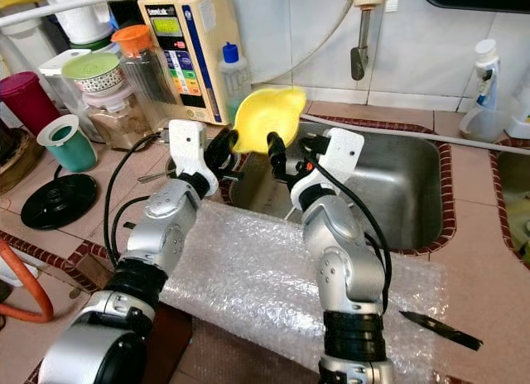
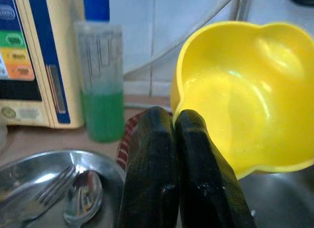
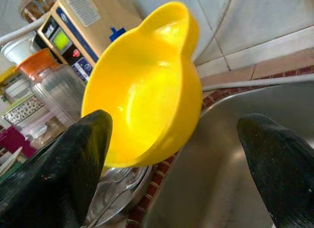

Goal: Kitchen organization

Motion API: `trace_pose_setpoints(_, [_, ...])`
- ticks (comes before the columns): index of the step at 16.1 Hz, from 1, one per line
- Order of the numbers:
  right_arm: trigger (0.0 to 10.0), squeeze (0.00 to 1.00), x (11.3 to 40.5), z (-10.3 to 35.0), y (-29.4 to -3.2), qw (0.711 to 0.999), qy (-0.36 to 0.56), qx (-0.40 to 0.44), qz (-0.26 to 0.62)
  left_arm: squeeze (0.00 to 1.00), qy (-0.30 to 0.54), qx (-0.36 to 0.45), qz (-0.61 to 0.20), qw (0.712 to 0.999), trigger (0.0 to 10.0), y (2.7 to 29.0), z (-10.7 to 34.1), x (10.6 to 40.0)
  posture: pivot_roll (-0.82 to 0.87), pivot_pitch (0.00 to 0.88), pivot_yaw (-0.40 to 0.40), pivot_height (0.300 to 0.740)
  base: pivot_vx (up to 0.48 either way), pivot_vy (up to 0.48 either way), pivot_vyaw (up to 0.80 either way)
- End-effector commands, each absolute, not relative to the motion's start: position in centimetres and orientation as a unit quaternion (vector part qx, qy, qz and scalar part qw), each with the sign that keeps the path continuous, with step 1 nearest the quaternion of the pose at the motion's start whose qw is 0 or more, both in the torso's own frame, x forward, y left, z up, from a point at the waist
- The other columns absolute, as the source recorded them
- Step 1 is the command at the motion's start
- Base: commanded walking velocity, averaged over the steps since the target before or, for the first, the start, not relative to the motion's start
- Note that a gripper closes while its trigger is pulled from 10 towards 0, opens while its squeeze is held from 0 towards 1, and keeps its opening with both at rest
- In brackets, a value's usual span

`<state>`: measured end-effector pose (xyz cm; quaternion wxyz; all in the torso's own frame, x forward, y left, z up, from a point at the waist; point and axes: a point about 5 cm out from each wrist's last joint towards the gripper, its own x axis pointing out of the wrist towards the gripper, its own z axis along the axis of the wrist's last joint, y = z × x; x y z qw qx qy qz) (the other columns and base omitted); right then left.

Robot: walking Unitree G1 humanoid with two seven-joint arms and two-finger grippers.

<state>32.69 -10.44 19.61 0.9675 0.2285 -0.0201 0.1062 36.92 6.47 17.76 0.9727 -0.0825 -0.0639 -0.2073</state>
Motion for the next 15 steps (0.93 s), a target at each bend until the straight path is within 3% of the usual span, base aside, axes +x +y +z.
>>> trace_pose_setpoints(1, [10.0, 0.00, 33.0, 19.7, -10.0, 0.962, -0.009, 0.251, 0.103, 0.00, -0.090, -0.078, -0.197, 0.973, 0.0, 7.1, 18.6, 36.7, 0.04, 0.000, 0.113, 0.740, 0.000, 0.000, 0.00])
trace_pose_setpoints(5, [10.0, 0.00, 34.0, 19.7, -10.7, 0.961, -0.004, 0.268, 0.068, 0.00, -0.112, -0.066, -0.203, 0.970, 0.0, 7.2, 19.0, 35.7, 0.05, 0.000, 0.109, 0.740, 0.000, 0.000, 0.00])
trace_pose_setpoints(6, [7.9, 0.00, 34.1, 19.8, -10.6, 0.961, -0.004, 0.269, 0.068, 0.00, -0.112, -0.067, -0.206, 0.970, 0.0, 7.2, 18.9, 35.7, 0.05, 0.000, 0.109, 0.740, 0.000, 0.000, 0.00])
trace_pose_setpoints(7, [10.0, 0.00, 34.3, 20.3, -10.2, 0.960, -0.010, 0.270, 0.076, 0.00, -0.111, -0.060, -0.213, 0.969, 0.0, 6.9, 18.6, 35.4, 0.05, 0.000, 0.108, 0.740, 0.000, 0.000, 0.00])
trace_pose_setpoints(11, [10.0, 0.00, 34.5, 20.4, -9.8, 0.958, -0.009, 0.275, 0.078, 0.00, -0.107, -0.063, -0.239, 0.963, 0.0, 6.0, 18.5, 34.6, 0.05, 0.000, 0.112, 0.740, 0.000, 0.000, 0.00])
trace_pose_setpoints(12, [4.2, 0.00, 34.6, 20.5, -9.7, 0.957, -0.012, 0.281, 0.076, 0.00, -0.108, -0.069, -0.255, 0.958, 0.0, 5.5, 18.6, 34.2, 0.05, 0.000, 0.113, 0.740, 0.000, 0.000, 0.00])
trace_pose_setpoints(13, [0.0, 0.00, 34.6, 20.6, -9.8, 0.956, -0.012, 0.283, 0.075, 0.00, -0.110, -0.064, -0.258, 0.958, 0.0, 5.4, 18.6, 34.2, 0.05, 0.000, 0.113, 0.740, 0.000, 0.000, 0.00])
trace_pose_setpoints(15, [0.0, 0.00, 34.7, 20.0, -10.5, 0.956, 0.001, 0.291, 0.048, 0.00, -0.118, -0.052, -0.258, 0.957, 0.0, 5.3, 18.8, 34.0, 0.05, 0.000, 0.114, 0.740, 0.000, 0.000, 0.00])
